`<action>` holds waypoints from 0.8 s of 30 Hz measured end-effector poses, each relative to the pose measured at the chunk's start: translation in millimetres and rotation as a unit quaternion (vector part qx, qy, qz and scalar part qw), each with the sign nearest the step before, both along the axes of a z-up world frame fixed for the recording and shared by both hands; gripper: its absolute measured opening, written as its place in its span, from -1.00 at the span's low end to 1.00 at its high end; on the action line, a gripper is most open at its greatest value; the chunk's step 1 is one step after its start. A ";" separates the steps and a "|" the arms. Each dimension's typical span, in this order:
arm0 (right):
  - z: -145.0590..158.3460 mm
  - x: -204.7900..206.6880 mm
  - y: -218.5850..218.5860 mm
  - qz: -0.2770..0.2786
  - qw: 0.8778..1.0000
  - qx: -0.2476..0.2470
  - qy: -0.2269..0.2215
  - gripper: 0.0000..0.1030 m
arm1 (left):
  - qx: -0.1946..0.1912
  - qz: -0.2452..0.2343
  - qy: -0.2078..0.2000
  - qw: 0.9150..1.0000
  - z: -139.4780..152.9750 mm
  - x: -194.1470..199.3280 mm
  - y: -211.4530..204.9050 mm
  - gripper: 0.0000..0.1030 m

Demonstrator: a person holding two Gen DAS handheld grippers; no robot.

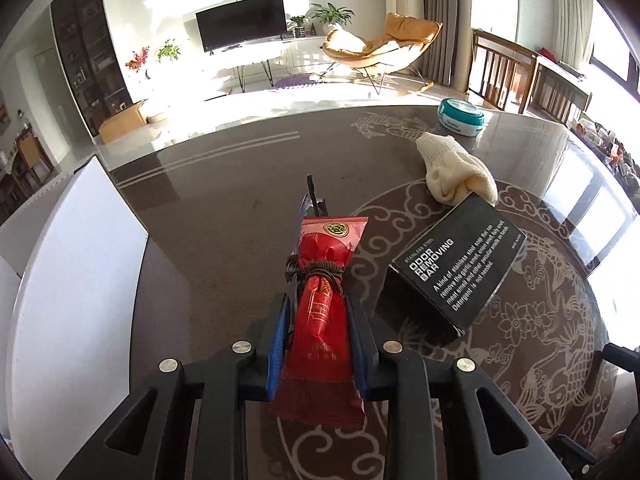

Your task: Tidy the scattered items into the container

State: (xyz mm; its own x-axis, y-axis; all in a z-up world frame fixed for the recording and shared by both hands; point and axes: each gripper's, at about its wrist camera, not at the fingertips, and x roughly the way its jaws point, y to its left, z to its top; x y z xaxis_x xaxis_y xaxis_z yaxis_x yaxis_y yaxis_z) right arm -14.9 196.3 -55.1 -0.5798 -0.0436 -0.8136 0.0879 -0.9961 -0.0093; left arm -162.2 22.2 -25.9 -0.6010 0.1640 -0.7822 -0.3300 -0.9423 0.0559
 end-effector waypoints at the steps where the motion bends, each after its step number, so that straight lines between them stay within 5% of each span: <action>1: 0.0 -0.1 0.3 0.000 1.000 0.000 0.000 1.00 | 0.008 0.003 -0.003 1.000 0.6 11.3 -3.4 -0.47; 6: 0.0 0.0 0.2 0.000 1.000 0.000 0.000 1.00 | 0.015 0.038 -0.011 0.999 -8.7 86.2 -19.1 -0.38; 11: 0.1 -0.1 0.2 0.000 1.000 0.000 0.000 1.00 | 0.050 0.028 -0.010 0.998 -14.7 137.3 -32.4 0.35; 13: 0.1 -0.1 0.1 0.000 1.000 0.000 0.000 1.00 | 0.058 0.019 0.006 0.998 -10.0 145.6 -35.0 0.37; 21: 0.1 -0.1 0.1 0.000 1.000 0.000 0.000 1.00 | 0.031 -0.022 -0.016 0.999 -14.3 134.7 -14.6 0.33; 23: 0.1 -0.1 0.1 0.000 1.000 0.000 0.000 1.00 | 0.055 -0.033 -0.013 0.998 -13.7 141.4 -9.7 -0.29; 24: 0.1 -0.1 0.1 0.000 1.000 0.000 0.000 1.00 | 0.066 -0.043 -0.017 0.997 -14.8 144.7 -5.4 -0.35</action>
State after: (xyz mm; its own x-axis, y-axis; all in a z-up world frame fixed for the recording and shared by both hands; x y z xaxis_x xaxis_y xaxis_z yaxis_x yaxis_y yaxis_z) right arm -15.1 196.4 -54.9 -0.5799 -0.0434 -0.8135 0.0875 -0.9961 -0.0093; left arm -17.5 16.8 -40.7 -0.5530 0.3166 -0.7707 -0.4101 -0.9086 -0.0790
